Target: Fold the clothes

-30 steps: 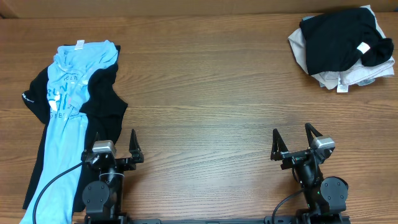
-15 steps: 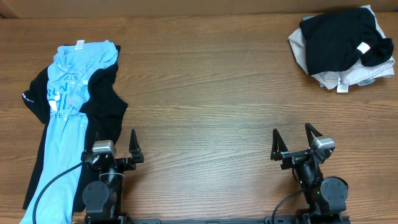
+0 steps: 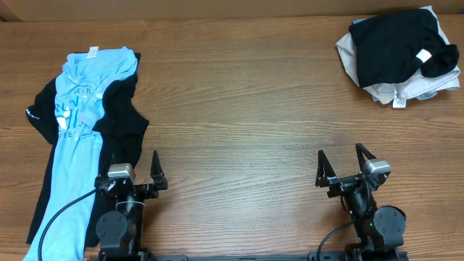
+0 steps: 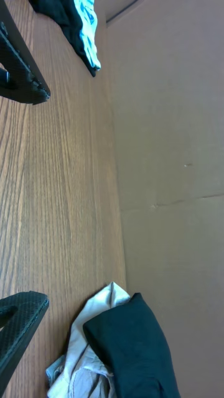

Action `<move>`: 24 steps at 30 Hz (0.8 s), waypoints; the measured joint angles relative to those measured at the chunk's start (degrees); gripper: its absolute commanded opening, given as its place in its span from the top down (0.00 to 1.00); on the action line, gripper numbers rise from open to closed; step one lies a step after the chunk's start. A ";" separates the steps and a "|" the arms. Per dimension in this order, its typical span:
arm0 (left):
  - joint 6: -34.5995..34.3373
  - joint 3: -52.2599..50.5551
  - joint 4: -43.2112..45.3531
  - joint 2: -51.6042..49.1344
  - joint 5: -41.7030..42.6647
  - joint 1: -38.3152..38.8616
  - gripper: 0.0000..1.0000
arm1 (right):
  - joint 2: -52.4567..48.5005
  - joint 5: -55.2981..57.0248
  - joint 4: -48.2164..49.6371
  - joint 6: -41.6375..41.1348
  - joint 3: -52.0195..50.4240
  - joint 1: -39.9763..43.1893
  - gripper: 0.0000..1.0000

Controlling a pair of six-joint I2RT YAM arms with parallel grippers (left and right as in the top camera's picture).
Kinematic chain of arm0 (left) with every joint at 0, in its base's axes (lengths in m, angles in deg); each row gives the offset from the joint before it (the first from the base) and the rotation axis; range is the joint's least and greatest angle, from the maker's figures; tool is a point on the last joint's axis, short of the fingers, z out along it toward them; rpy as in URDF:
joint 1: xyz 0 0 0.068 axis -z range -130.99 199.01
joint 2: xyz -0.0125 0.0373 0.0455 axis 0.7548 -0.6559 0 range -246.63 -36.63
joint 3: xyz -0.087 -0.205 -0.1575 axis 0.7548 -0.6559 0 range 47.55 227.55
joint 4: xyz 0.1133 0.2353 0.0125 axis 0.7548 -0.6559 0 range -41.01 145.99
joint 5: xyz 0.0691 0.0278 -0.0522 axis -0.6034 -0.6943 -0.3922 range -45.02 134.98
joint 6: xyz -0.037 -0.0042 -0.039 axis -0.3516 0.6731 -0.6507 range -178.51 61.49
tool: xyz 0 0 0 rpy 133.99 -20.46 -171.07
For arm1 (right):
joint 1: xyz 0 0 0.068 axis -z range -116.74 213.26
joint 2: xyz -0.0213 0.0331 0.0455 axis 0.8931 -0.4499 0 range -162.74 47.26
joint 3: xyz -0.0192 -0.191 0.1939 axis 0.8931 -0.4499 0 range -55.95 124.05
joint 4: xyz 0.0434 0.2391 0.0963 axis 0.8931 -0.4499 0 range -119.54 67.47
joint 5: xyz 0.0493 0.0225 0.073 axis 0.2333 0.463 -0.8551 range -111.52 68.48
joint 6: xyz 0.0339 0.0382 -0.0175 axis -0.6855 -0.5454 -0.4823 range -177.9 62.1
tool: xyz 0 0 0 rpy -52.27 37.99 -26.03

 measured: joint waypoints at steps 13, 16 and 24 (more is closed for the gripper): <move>0.00 0.00 0.00 0.02 0.00 0.00 0.00 | 0.00 -0.02 0.02 0.04 0.00 0.00 0.00; -0.02 -0.02 0.00 0.02 0.00 0.00 0.00 | 0.00 0.00 0.00 0.04 0.00 0.00 0.00; -0.02 -0.02 0.09 0.02 0.00 0.00 0.00 | 0.00 -0.09 0.81 0.02 0.00 0.00 0.00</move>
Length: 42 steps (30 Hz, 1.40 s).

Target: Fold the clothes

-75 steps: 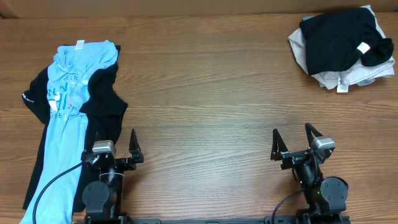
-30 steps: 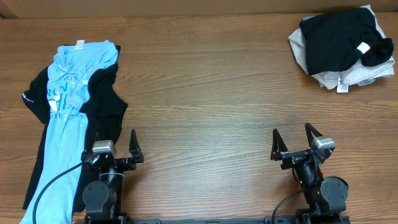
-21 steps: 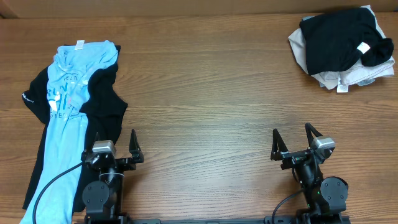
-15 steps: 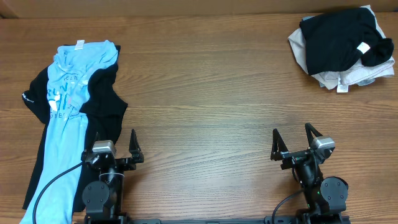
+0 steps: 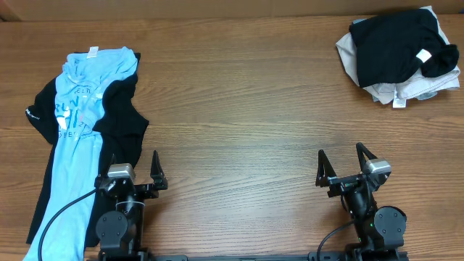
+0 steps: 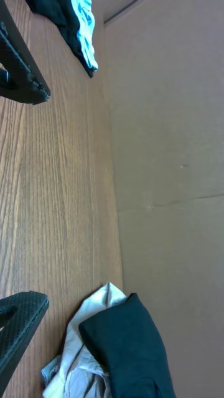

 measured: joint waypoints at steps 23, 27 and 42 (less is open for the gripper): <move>6.49 35.58 -13.46 -17.16 3.87 0.00 0.00 | -8.20 -7.52 5.27 0.02 19.41 0.00 0.00; 7.04 48.26 -21.44 -29.79 3.63 0.00 0.00 | -18.12 -7.65 0.07 0.09 29.22 0.00 0.00; 11.06 107.14 -66.84 -79.21 5.66 0.00 0.00 | -64.37 -7.67 -43.08 3.43 79.82 0.00 0.00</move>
